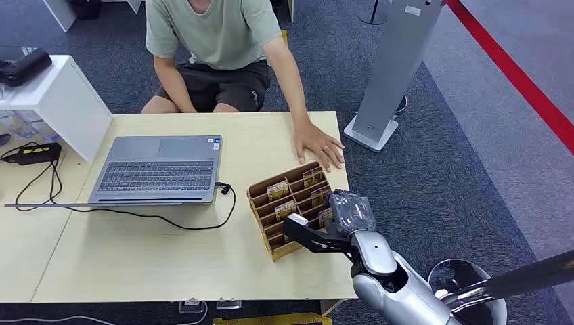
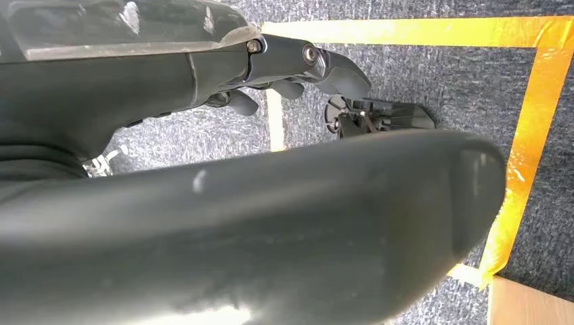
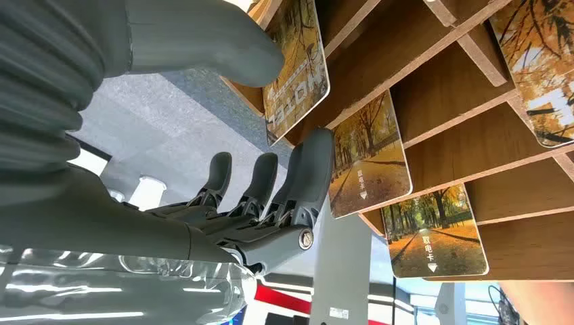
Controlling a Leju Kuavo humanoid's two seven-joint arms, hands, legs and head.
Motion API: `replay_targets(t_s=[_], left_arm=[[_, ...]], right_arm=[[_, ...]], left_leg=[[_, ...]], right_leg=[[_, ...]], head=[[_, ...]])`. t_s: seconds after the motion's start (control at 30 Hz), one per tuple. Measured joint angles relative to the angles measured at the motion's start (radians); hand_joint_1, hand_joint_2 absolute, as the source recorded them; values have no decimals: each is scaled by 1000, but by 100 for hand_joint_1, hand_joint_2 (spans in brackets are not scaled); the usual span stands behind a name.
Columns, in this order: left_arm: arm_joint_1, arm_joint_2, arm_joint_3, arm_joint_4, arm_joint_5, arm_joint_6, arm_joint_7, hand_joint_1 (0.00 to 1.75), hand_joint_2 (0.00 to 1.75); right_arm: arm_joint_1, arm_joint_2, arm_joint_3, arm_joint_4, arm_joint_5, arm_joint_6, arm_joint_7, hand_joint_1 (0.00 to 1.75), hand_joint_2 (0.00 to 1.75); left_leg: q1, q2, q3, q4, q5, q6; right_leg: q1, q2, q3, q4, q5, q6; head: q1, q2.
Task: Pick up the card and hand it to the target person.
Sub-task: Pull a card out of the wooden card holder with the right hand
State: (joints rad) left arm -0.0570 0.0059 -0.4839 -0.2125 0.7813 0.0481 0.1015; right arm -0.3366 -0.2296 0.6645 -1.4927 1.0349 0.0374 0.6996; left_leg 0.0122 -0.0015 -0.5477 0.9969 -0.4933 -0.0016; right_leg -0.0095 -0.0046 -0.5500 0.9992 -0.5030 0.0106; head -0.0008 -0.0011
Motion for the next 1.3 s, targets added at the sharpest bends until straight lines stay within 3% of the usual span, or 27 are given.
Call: replay_targets(t_s=[0.47, 0.93, 1.1, 1.3], left_arm=[[0, 2, -21, 0, 5, -5, 0, 0, 0], [-1, 6, -42, 0, 20, -6, 0, 0, 0], [-1, 6, -43, 0, 21, -5, 0, 0, 0], [-1, 7, -54, 0, 15, 7, 6, 0, 0]], right_arm=[[3, 0, -1, 19, 2, 3, 0, 110, 175], [8, 0, -10, 21, -3, 8, 0, 165, 175], [8, 1, -10, 22, -5, 8, 0, 154, 175], [8, 1, -10, 23, -9, 6, 0, 154, 175]], left_leg=[[0, 0, 0, 0, 0, 0], [0, 0, 0, 0, 0, 0], [0, 0, 0, 0, 0, 0], [0, 0, 0, 0, 0, 0]], right_leg=[[0, 0, 0, 0, 0, 0], [0, 0, 0, 0, 0, 0], [0, 0, 0, 0, 0, 0], [0, 0, 0, 0, 0, 0]], head=[[0, 0], [0, 0], [0, 0], [0, 0]])
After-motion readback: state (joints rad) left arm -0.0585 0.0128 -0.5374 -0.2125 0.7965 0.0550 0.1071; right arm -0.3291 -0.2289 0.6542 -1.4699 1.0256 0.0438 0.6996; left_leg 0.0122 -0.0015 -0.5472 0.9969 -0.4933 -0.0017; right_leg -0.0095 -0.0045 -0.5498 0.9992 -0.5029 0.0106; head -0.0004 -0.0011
